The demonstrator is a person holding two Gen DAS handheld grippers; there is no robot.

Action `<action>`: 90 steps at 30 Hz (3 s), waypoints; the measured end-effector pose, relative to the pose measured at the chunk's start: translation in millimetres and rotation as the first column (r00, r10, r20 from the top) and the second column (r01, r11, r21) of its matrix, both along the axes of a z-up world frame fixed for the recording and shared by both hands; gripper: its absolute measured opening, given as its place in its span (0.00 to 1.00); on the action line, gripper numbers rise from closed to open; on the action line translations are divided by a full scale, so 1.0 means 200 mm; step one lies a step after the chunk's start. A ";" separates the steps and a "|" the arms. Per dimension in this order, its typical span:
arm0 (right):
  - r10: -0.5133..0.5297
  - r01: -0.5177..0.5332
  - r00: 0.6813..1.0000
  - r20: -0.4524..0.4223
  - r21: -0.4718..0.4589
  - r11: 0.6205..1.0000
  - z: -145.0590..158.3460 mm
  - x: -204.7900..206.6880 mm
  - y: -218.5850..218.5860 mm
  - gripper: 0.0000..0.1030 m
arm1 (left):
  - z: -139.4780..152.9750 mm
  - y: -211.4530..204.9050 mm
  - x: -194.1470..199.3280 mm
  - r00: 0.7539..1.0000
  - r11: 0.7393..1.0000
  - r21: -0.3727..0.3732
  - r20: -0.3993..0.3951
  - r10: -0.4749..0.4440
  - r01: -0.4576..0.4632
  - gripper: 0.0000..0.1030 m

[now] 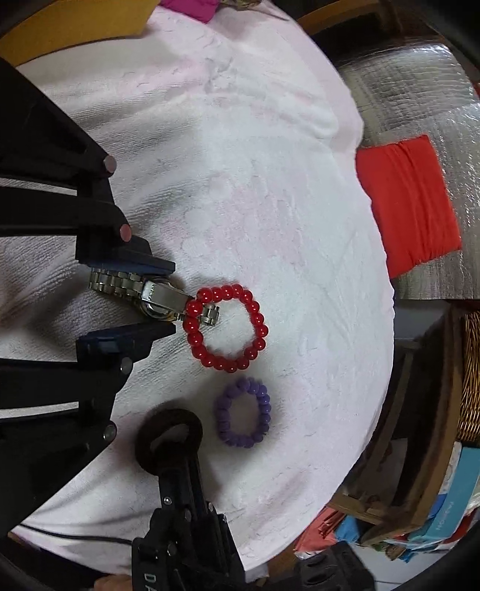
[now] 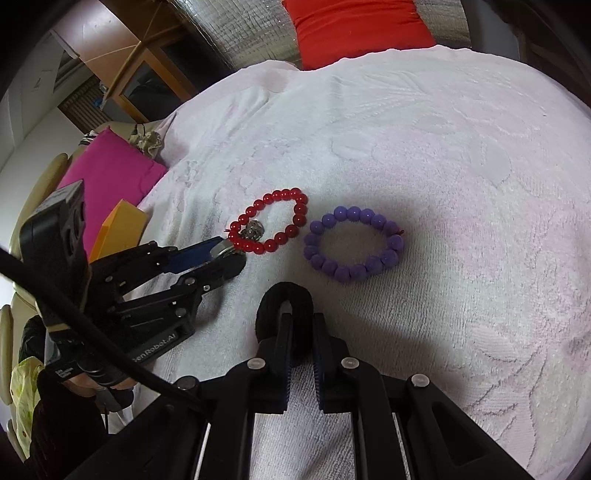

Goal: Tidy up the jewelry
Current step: 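Carry the silver watch and black hair tie over the orange box with both grippers, then open the left gripper to drop the watch while the right drops the hair tie, then move both grippers back to the red and purple bead bracelets on the bed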

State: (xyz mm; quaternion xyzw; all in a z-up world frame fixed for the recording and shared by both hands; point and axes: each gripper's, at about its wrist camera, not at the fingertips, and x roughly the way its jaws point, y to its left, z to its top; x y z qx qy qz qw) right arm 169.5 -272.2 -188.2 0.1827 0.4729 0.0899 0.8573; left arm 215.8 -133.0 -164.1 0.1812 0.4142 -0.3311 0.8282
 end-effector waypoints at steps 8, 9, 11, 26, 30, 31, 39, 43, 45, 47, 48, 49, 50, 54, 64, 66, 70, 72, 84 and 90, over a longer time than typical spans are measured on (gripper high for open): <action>0.016 -0.016 1.000 0.007 -0.010 1.000 0.02 -0.01 0.03 0.10 | 0.04 0.13 -0.01 0.997 0.997 0.028 -0.027 0.079 -0.078 0.26; 0.021 -0.021 1.000 0.008 -0.010 1.000 0.02 -0.01 0.04 0.10 | 0.05 0.14 -0.02 0.996 0.996 0.026 -0.021 0.089 -0.088 0.26; 0.034 -0.034 0.999 0.014 -0.010 0.999 0.03 -0.01 0.07 0.10 | 0.09 0.19 -0.04 0.993 0.993 0.012 -0.010 0.114 -0.114 0.26; 0.087 -0.085 0.987 0.132 -0.026 0.996 0.14 -0.03 0.36 0.10 | 0.48 0.53 -0.17 0.937 0.926 -0.192 0.069 0.343 -0.325 0.26; 0.098 -0.092 0.980 0.175 -0.044 0.995 0.20 -0.01 0.44 0.10 | 0.63 0.69 -0.18 0.905 0.888 -0.256 0.089 0.415 -0.382 0.26; 0.101 -0.095 0.979 0.178 -0.042 0.995 0.21 0.00 0.45 0.10 | 0.66 0.74 -0.19 0.897 0.879 -0.266 0.093 0.432 -0.395 0.26; 0.205 -0.193 0.952 0.227 -0.070 0.979 0.48 0.20 0.82 0.10 | 0.72 1.22 -0.20 0.807 0.795 -0.277 0.096 0.582 -0.540 0.26; 0.287 -0.272 0.928 0.238 -0.091 0.958 0.58 0.29 1.09 0.10 | 0.64 1.43 -0.14 0.752 0.737 -0.252 0.051 0.657 -0.627 0.26; 0.324 -0.308 0.917 0.235 -0.103 0.946 0.60 0.34 1.22 0.10 | 0.60 1.51 -0.11 0.729 0.713 -0.233 0.026 0.684 -0.661 0.26; 0.358 -0.340 0.906 0.224 -0.117 0.933 0.60 0.38 1.35 0.10 | 0.55 1.57 -0.08 0.712 0.701 -0.204 0.024 0.702 -0.684 0.26; 0.371 -0.352 0.903 0.216 -0.124 0.928 0.59 0.41 1.40 0.10 | 0.54 1.58 -0.07 0.706 0.694 -0.197 0.017 0.708 -0.692 0.26; 0.384 -0.363 0.900 0.205 -0.133 0.922 0.58 0.44 1.47 0.10 | 0.52 1.61 -0.06 0.698 0.686 -0.189 0.004 0.716 -0.702 0.26; 0.393 -0.372 0.899 0.195 -0.136 0.918 0.56 0.47 1.52 0.10 | 0.48 1.64 -0.04 0.687 0.674 -0.175 -0.019 0.726 -0.718 0.26; 0.415 -0.395 0.898 0.147 -0.146 0.907 0.45 0.58 1.68 0.10 | 0.37 1.74 0.02 0.633 0.627 -0.095 -0.062 0.772 -0.773 0.26; 0.419 -0.399 0.906 0.069 -0.201 0.895 0.26 0.73 1.83 0.10 | 0.20 1.75 0.13 0.585 0.591 0.005 -0.144 0.798 -0.806 0.26; 0.416 -0.396 0.908 0.059 -0.212 0.894 0.23 0.75 1.85 0.12 | 0.18 1.73 0.14 0.583 0.593 0.034 -0.145 0.800 -0.805 0.26; 0.401 -0.386 0.915 0.038 -0.204 0.900 0.20 0.78 1.85 0.13 | 0.18 1.73 0.14 0.571 0.583 0.058 -0.138 0.809 -0.811 0.26; 0.390 -0.380 0.920 0.028 -0.176 0.908 0.21 0.80 1.83 0.14 | 0.21 1.72 0.12 0.569 0.576 0.059 -0.107 0.815 -0.815 0.26; 0.315 -0.307 0.938 0.147 -0.073 0.949 0.39 0.68 1.52 0.16 | 0.34 1.63 0.11 0.591 0.592 0.032 -0.023 0.806 -0.806 0.27; 0.215 -0.211 0.959 0.182 -0.043 0.977 0.49 0.51 1.08 0.16 | 0.47 1.40 0.07 0.649 0.652 -0.034 0.066 0.758 -0.758 0.27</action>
